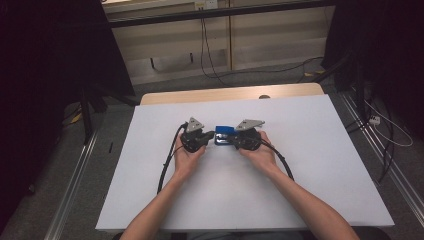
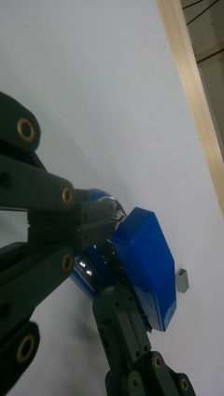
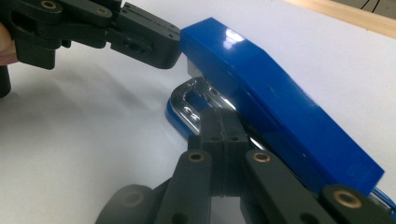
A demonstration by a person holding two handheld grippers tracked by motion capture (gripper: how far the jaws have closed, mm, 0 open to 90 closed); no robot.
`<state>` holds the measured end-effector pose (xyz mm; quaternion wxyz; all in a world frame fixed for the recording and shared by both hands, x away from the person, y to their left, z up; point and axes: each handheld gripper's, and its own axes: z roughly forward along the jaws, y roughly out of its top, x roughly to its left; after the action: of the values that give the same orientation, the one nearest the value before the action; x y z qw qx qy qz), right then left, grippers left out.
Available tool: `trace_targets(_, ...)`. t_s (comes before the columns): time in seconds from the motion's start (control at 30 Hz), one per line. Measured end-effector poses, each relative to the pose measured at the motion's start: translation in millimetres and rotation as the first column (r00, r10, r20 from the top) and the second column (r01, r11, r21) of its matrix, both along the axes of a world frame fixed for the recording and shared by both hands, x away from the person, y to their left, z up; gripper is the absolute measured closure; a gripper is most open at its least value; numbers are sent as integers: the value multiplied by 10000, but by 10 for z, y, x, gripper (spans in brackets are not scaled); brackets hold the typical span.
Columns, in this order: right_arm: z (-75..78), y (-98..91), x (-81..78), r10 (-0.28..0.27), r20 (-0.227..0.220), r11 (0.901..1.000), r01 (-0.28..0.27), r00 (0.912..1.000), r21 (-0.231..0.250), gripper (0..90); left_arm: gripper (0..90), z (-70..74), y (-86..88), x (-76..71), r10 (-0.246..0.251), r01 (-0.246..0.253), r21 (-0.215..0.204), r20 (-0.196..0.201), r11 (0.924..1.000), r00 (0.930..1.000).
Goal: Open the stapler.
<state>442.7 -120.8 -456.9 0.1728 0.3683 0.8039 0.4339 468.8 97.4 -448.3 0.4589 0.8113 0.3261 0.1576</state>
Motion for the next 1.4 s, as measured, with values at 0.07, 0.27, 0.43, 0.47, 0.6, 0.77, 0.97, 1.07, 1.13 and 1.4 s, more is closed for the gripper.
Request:
trace_targets(0.07, -5, 17, 6, 10, -65, 9999, -11, 10000, -163, 900, 900, -16, 1, 9, 25, -25, 21, -26, 10000, 10000)
trace_targets(0.27, -9, 28, 15, -132, -131, 9994, 128, 9998, -312, 900, 900, -20, 2, 15, 14, -13, 118, -49, 9999, 10000)
trace_targets(0.43, -10, 39, 10, -151, -101, 9991, 147, 9998, -392, 900, 900, -47, -55, -1, 105, -104, 355, -29, 9993, 9999)
trace_targets(0.47, -10, 38, 11, -143, -89, 9991, 139, 9999, -391, 900, 900, -45, -70, -8, 162, -162, 362, 11, 9992, 9999)
trace_targets(0.6, -11, 40, 7, -149, -78, 9991, 146, 9999, -406, 900, 900, -46, -70, 4, 160, -163, 373, 96, 9992, 9998)
trace_targets(0.77, -12, 37, 10, -153, -89, 9992, 149, 9998, -377, 900, 900, -45, -80, 10, 168, -179, 414, 268, 9990, 9995)
trace_targets(0.97, -13, 31, 15, -219, -114, 9992, 215, 9997, -332, 900, 900, -46, -91, 25, 148, -164, 546, 302, 9984, 9994)
trace_targets(1.07, -13, 33, 13, -218, -105, 9992, 214, 9997, -348, 900, 900, -11, -94, 9, 54, -77, 566, 415, 9984, 9991)
trace_targets(1.13, -13, 33, 13, -218, -98, 9991, 214, 9997, -354, 900, 900, 2, -94, 4, 17, -41, 577, 424, 9983, 9991)
trace_targets(1.4, -13, 34, 12, -226, -91, 9991, 223, 9997, -354, 900, 900, -14, -95, 28, 137, -151, 406, 350, 9991, 9993)
